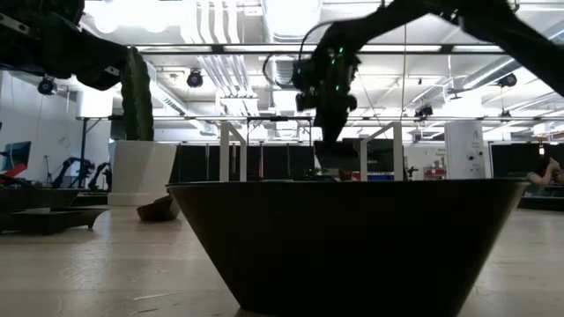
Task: Pick & Place Mini shaped plates
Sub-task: Put the black distorted square plate on the shelf
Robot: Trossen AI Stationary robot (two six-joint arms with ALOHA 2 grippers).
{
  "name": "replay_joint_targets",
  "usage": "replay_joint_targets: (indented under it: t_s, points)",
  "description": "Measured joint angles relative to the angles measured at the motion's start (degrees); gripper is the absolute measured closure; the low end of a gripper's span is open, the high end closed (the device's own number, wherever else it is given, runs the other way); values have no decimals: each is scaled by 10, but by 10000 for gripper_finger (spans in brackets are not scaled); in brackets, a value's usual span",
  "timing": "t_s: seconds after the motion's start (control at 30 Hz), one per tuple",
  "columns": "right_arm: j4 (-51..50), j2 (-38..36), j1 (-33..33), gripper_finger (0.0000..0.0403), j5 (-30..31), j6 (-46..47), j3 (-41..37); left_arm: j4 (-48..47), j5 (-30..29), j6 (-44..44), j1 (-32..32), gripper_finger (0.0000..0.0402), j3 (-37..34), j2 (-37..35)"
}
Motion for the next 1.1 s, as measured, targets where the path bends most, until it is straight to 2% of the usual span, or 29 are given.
replay_joint_targets:
  t_s: [0.23,0.6,1.1]
  points:
    - [-1,52,-17,395,61,-26,8,-1,-24,2,0,401,-1,0]
    - [-11,81,-31,395,74,-45,5,-3,-33,6,0,401,-1,0]
    - [-10,82,-32,395,73,-42,-1,-4,-44,14,0,401,-1,1]
